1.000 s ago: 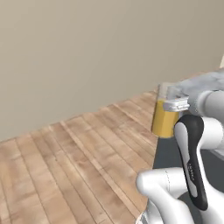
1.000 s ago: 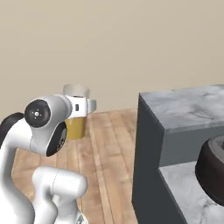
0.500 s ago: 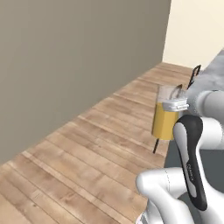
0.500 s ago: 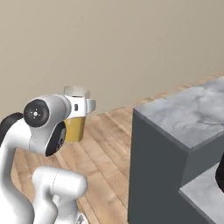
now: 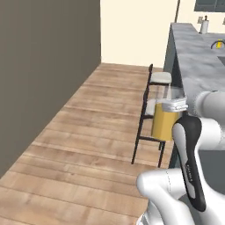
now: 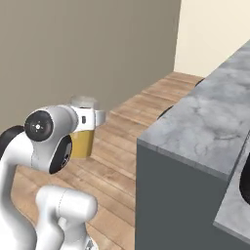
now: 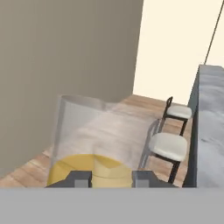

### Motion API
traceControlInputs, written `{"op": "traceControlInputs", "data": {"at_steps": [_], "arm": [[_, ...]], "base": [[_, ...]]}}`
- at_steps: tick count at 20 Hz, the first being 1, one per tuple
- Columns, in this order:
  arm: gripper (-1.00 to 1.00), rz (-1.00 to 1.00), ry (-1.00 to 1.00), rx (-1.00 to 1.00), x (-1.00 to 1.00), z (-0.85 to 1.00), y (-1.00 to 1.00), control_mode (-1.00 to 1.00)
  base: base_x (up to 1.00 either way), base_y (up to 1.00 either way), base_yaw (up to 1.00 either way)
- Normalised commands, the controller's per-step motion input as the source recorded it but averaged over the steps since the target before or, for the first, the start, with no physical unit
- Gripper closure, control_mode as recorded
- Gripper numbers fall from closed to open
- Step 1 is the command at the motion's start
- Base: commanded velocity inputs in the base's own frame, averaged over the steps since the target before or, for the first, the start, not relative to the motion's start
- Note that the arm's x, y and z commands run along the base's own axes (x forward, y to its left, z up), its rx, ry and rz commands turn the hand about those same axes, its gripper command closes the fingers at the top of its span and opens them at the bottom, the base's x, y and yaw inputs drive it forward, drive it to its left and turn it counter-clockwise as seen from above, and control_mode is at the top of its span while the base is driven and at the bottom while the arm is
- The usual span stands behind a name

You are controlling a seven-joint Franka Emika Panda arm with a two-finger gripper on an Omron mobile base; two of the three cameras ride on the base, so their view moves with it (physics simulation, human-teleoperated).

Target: Place the pitcher and cup on the dining counter for serving.

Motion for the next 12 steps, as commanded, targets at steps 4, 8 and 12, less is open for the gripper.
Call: {"op": "traceControlInputs", "data": {"at_steps": [4, 8, 12], "arm": [[1.0, -0.15, -0.01, -0.05, 0.1, 0.12, 0.0, -1.0], [1.0, -0.55, -0.07, -0.13, 0.2, 0.79, -0.08, -1.0], [1.0, -0.47, 0.0, -0.01, 0.1, 0.81, -0.63, -1.0]], "base": [[0.45, 0.04, -0.49], [0.0, 0.0, 0.0], [0.0, 0.0, 0.0]]}}
